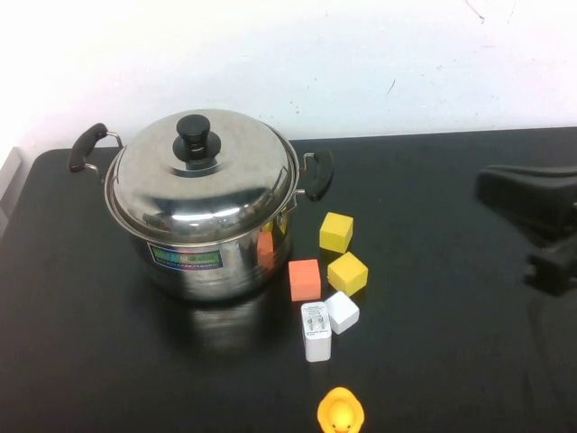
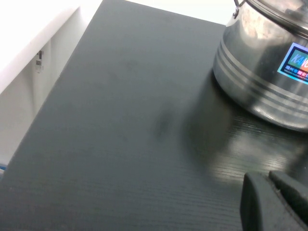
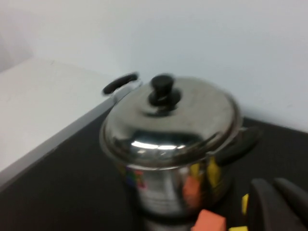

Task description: Cover the pot

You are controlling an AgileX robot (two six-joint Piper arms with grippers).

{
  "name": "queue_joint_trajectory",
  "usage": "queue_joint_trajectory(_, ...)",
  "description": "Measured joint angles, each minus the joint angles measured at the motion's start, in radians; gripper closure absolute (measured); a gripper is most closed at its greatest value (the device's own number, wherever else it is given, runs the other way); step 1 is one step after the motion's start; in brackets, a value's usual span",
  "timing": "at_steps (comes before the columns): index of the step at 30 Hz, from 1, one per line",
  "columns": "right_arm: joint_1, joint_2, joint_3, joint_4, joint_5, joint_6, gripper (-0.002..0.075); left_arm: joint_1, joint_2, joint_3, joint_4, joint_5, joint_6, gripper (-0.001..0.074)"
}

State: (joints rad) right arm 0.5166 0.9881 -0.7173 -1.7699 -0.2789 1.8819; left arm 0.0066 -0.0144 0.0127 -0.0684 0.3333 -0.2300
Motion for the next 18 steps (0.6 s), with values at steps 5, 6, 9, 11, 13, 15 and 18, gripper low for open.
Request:
queue_joint_trajectory(5, 0.0, -0.092, 0.049, 0.007, 0.05, -0.026, 0.0722, 0.0, 0.0, 0.0, 0.0, 0.0, 0.0, 0.0736)
queue_joint_trajectory(6, 0.0, -0.103, 0.06, 0.016, 0.056, -0.063, 0.0722, 0.0, 0.0, 0.0, 0.0, 0.0, 0.0, 0.0736)
queue_joint_trajectory(9, 0.0, -0.134, 0.106, 0.277, 0.105, -0.393, 0.0722, 0.0, 0.0, 0.0, 0.0, 0.0, 0.0, 0.0736)
queue_joint_trajectory(11, 0.0, -0.161, 0.148, 0.678, 0.159, -0.834, 0.0722, 0.0, 0.0, 0.0, 0.0, 0.0, 0.0, 0.0737)
queue_joint_trajectory(13, 0.006, -0.204, 0.174, 1.16, 0.253, -1.417, 0.0723, 0.0, 0.0, 0.0, 0.0, 0.0, 0.0, 0.0737)
queue_joint_trajectory(15, 0.008, -0.262, 0.191, 1.631, 0.388, -1.882, 0.0723, 0.0, 0.0, 0.0, 0.0, 0.0, 0.0, 0.0736)
queue_joint_trajectory(18, -0.024, -0.344, 0.242, 1.975, 0.442, -2.211, 0.0723, 0.0, 0.0, 0.0, 0.0, 0.0, 0.0, 0.0736)
